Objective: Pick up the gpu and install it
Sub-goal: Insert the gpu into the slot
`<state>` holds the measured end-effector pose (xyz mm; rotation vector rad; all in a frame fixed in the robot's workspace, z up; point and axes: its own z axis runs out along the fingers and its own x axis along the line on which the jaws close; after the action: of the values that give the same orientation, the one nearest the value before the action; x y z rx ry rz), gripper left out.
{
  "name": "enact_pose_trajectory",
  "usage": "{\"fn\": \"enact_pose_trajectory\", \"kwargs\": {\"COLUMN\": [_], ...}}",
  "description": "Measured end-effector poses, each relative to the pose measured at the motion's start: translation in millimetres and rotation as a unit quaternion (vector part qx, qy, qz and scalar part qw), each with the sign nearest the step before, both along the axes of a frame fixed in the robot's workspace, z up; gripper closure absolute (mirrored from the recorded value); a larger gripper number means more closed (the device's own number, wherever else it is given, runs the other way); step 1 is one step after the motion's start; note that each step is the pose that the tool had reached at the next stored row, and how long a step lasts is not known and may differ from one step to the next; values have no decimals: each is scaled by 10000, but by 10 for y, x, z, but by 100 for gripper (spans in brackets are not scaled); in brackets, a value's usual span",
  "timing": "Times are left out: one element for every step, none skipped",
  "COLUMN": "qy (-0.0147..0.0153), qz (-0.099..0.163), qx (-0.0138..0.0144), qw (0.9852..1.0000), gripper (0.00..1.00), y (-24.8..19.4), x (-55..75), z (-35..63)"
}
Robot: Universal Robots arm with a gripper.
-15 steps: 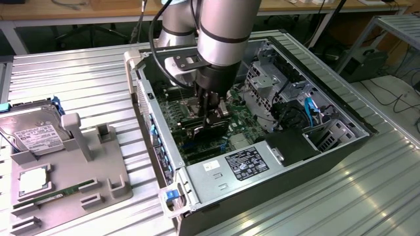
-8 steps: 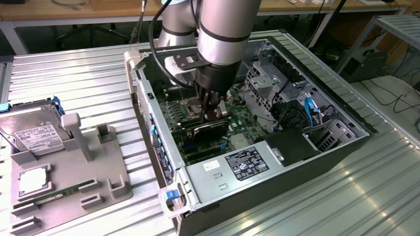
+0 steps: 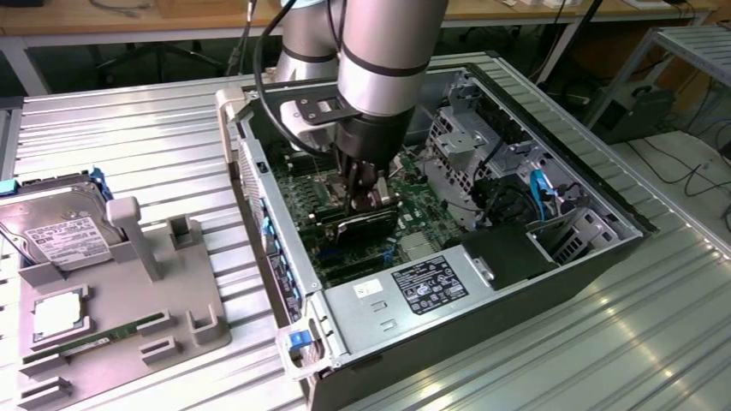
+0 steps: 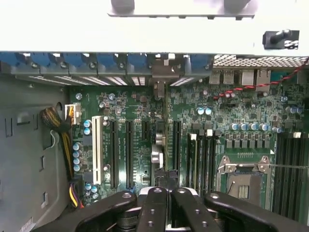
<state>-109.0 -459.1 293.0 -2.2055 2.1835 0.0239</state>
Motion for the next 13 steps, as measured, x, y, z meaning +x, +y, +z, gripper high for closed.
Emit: {"fn": "enact_pose_trajectory", "kwargs": {"qy": [2, 3, 4, 5, 6, 6, 9, 14, 25, 57, 89, 120, 158], "qz": [7, 16, 22, 30, 34, 37, 41, 42, 43, 44, 46, 47, 49], "qx": [0, 1, 1, 0, 0, 0, 1, 1, 2, 6, 8, 7, 8], "qw": [10000, 10000, 10000, 10000, 10000, 10000, 10000, 10000, 10000, 10000, 9999, 9999, 9999], "gripper": [89, 89, 89, 89, 89, 89, 89, 89, 89, 89, 89, 89, 89], "y": [0, 2, 2, 3, 3, 4, 7, 7, 7, 7, 7, 7, 7], "x": [-11, -29, -45, -64, -78, -86, -92, -92, -92, -92, -93, -93, -93], "z": [-7, -19, -28, -38, -45, -48, -50, -50, -50, -50, -50, -50, -50]}}
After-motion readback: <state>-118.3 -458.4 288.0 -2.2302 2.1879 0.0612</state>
